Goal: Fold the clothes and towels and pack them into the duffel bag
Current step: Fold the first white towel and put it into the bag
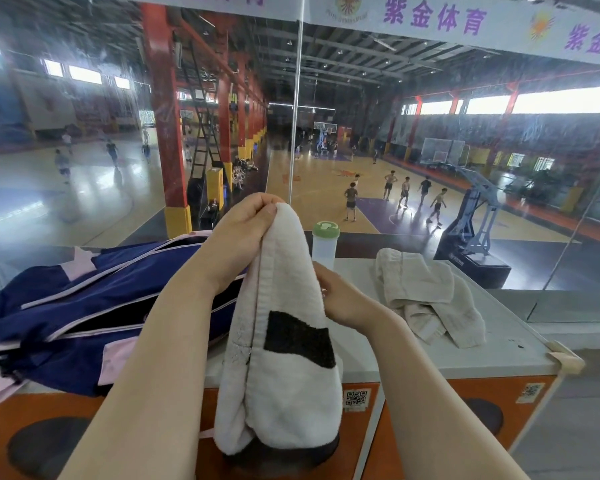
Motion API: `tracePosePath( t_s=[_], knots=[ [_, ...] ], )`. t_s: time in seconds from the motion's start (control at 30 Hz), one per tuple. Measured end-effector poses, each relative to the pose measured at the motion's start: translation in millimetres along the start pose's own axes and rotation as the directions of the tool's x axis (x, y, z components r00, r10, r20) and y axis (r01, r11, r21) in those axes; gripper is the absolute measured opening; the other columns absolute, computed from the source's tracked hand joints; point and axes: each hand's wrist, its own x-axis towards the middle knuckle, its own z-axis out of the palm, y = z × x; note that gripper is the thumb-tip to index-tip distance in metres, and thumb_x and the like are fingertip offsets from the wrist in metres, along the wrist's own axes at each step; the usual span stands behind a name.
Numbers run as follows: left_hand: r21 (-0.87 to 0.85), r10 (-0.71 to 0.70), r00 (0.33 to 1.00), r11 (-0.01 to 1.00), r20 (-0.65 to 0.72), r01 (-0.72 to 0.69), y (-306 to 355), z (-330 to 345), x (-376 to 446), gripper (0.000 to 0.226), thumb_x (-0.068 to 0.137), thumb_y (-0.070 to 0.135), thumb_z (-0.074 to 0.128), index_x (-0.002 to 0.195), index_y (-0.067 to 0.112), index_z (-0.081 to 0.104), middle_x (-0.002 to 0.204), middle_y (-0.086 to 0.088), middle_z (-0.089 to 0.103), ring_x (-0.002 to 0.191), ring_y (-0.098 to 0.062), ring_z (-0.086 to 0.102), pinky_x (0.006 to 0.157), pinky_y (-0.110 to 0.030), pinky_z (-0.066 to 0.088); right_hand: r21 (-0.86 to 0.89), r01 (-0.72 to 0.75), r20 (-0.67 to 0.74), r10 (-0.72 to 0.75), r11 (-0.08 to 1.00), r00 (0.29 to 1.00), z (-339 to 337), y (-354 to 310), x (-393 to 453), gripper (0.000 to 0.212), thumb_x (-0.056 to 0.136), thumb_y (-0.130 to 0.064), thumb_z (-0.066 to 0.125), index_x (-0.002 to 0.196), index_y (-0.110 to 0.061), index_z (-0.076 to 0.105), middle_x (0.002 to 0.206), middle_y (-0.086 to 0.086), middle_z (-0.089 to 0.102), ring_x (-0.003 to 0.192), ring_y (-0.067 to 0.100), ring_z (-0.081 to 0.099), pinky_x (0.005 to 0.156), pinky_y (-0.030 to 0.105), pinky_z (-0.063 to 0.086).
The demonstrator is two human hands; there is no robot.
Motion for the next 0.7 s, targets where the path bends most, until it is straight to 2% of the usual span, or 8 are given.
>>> tracePosePath(
  t_s=[0.1, 0.17, 0.27, 0.37, 0.43, 0.5, 0.6, 0.7],
  knots=[
    [0.032, 0.025, 0.999, 0.999, 0.021, -0.026, 2, -6, 0, 0.031, 0.104, 0.025, 0.037, 0.116, 0.027, 0.065, 0.115, 0.017, 0.06, 0.107, 0.003, 0.052, 0.088, -0.02, 0.041, -0.061, -0.063, 0.07, 0.067, 0.996, 0.995, -3, -2, -1, 0.05, 0.088, -0.015, 0.062, 0.133, -0.032, 0.05, 0.126, -0.011, 0.058, 0.113, 0.009, 0.054, 0.081, 0.016, 0.045],
    [0.084, -0.025, 0.998, 0.996, 0.063, 0.019, 1, -8, 2, 0.033, 0.104, 0.021, 0.035, 0.111, 0.026, 0.067, 0.112, 0.014, 0.062, 0.106, -0.001, 0.054, 0.091, -0.024, 0.043, -0.147, -0.092, 0.139, 0.113, 0.985, 0.984, -6, -3, -3, 0.047, 0.082, -0.012, 0.066, 0.125, -0.029, 0.055, 0.121, -0.008, 0.061, 0.109, 0.013, 0.055, 0.082, 0.021, 0.046],
    [0.17, -0.101, 0.994, 0.981, 0.038, 0.093, -5, -6, 4, 0.035, 0.1, 0.016, 0.031, 0.099, 0.022, 0.065, 0.104, 0.007, 0.062, 0.101, -0.007, 0.053, 0.081, -0.025, 0.041, -0.288, -0.123, 0.173, 0.177, 0.95, 0.969, -11, -5, -5, 0.035, 0.077, -0.001, 0.063, 0.111, -0.012, 0.06, 0.106, 0.002, 0.061, 0.095, 0.02, 0.055, 0.078, 0.028, 0.045],
    [0.133, -0.141, 0.989, 0.981, -0.038, 0.145, -9, 0, 5, 0.035, 0.099, 0.013, 0.028, 0.09, 0.021, 0.061, 0.095, 0.003, 0.059, 0.093, -0.011, 0.053, 0.075, -0.027, 0.041, -0.254, -0.195, 0.18, 0.244, 0.947, 0.953, -11, -7, -6, 0.036, 0.075, 0.007, 0.048, 0.11, 0.0, 0.055, 0.094, 0.006, 0.054, 0.08, 0.018, 0.049, 0.067, 0.029, 0.039],
    [0.112, -0.159, 0.987, 0.98, -0.032, 0.162, -11, 0, 6, 0.034, 0.099, 0.013, 0.028, 0.095, 0.016, 0.062, 0.098, -0.001, 0.059, 0.095, -0.015, 0.052, 0.081, -0.032, 0.043, -0.226, -0.215, 0.178, 0.258, 0.95, 0.95, -9, -4, -6, 0.034, 0.076, 0.001, 0.046, 0.108, -0.006, 0.053, 0.095, 0.003, 0.054, 0.081, 0.017, 0.049, 0.069, 0.03, 0.04],
    [0.114, -0.189, 0.982, 0.975, -0.018, 0.189, -13, -1, 6, 0.03, 0.099, 0.015, 0.03, 0.103, 0.015, 0.06, 0.102, -0.002, 0.057, 0.097, -0.017, 0.051, 0.083, -0.035, 0.042, -0.242, -0.22, 0.187, 0.267, 0.945, 0.945, -9, 0, -6, 0.03, 0.081, -0.009, 0.055, 0.11, -0.015, 0.051, 0.105, 0.001, 0.057, 0.094, 0.019, 0.055, 0.077, 0.03, 0.045],
    [0.13, -0.176, 0.983, 0.975, -0.042, 0.18, -16, -4, 7, 0.024, 0.098, 0.019, 0.035, 0.107, 0.021, 0.057, 0.102, 0.006, 0.056, 0.095, -0.007, 0.05, 0.072, -0.026, 0.039, -0.297, -0.17, 0.199, 0.235, 0.94, 0.951, -12, 5, -7, 0.021, 0.086, -0.022, 0.061, 0.105, -0.013, 0.061, 0.107, 0.003, 0.064, 0.1, 0.021, 0.06, 0.088, 0.036, 0.051],
    [0.181, -0.079, 0.994, 0.979, -0.08, 0.093, -15, -3, 8, 0.021, 0.101, 0.021, 0.037, 0.111, 0.022, 0.056, 0.103, 0.014, 0.054, 0.093, 0.002, 0.047, 0.07, -0.017, 0.034, -0.322, -0.203, 0.196, 0.275, 0.925, 0.941, -17, 12, -9, 0.018, 0.087, -0.023, 0.058, 0.095, -0.01, 0.067, 0.095, 0.004, 0.065, 0.088, 0.018, 0.059, 0.085, 0.037, 0.05]
  ],
)
